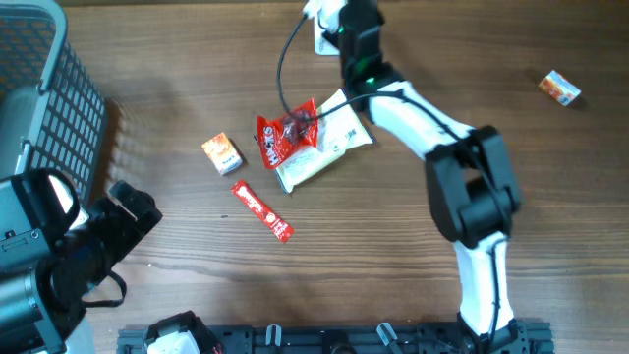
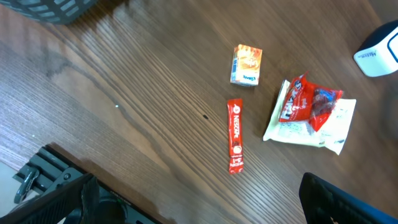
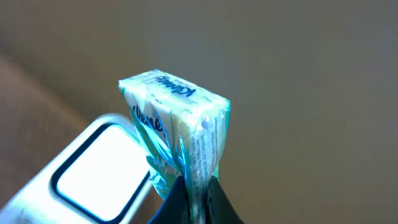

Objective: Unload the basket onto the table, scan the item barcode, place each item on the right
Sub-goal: 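Hold the Kleenex pack in front of the white scanner, then carry the Kleenex pack to the right edge beside the orange pack, release, then move the right gripper back over the white wipes pack, then grasp the white wipes pack with the right gripper, pushing the candy bag aside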

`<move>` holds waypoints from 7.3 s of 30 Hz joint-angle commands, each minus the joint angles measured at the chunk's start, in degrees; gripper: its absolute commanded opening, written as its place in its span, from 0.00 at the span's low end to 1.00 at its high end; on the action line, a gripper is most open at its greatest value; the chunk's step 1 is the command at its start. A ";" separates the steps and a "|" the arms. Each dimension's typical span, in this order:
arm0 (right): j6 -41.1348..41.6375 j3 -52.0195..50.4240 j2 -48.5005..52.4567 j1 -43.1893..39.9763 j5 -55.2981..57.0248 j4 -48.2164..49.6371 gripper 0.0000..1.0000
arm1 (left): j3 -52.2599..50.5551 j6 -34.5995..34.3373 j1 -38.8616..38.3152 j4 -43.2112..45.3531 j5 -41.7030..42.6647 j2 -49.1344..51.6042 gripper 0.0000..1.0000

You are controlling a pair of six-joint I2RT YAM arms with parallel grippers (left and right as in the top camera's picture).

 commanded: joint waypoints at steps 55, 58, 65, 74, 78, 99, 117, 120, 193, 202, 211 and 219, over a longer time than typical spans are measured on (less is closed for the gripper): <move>47.74 0.39 -3.89 -40.37 23.82 -49.81 0.04 | -0.02 -0.76 0.26 0.13 -0.57 -0.04 1.00; 49.46 0.39 -3.89 -42.64 19.41 -52.15 0.04 | -0.02 -0.76 0.26 0.13 -0.57 -0.04 1.00; 50.58 0.39 -4.31 -44.96 16.48 -54.21 0.54 | -0.02 -0.76 0.26 0.13 -0.57 -0.04 1.00; 50.62 0.39 -14.23 -43.50 5.11 -54.07 1.00 | -0.02 -0.76 0.26 0.13 -0.57 -0.04 1.00; 50.82 0.39 -22.03 -42.91 -2.12 -54.47 1.00 | -0.02 -0.76 0.26 0.13 -0.57 -0.04 1.00; 68.85 -5.16 -26.88 -6.58 -37.81 -64.48 1.00 | -0.02 -0.76 0.26 0.13 -0.57 -0.04 1.00; 47.23 -5.16 -14.05 26.77 -2.78 -54.97 1.00 | -0.02 -0.76 0.26 0.13 -0.57 -0.04 1.00; 47.45 -5.16 -12.48 27.15 -2.71 -54.53 1.00 | -0.02 -0.76 0.26 0.13 -0.57 -0.04 1.00; 64.48 -3.23 -7.56 -0.46 -34.18 -54.99 0.86 | -0.02 -0.76 0.26 0.13 -0.57 -0.04 1.00; 64.13 -3.23 -3.91 -0.44 -45.18 -53.13 0.76 | -0.02 -0.76 0.26 0.13 -0.57 -0.04 1.00; 63.78 -3.23 -1.92 0.72 -49.88 -47.04 0.50 | -0.02 -0.76 0.26 0.13 -0.57 -0.04 1.00; 61.90 -3.17 -2.05 4.50 -57.37 -44.30 0.38 | -0.02 -0.76 0.26 0.13 -0.57 -0.04 1.00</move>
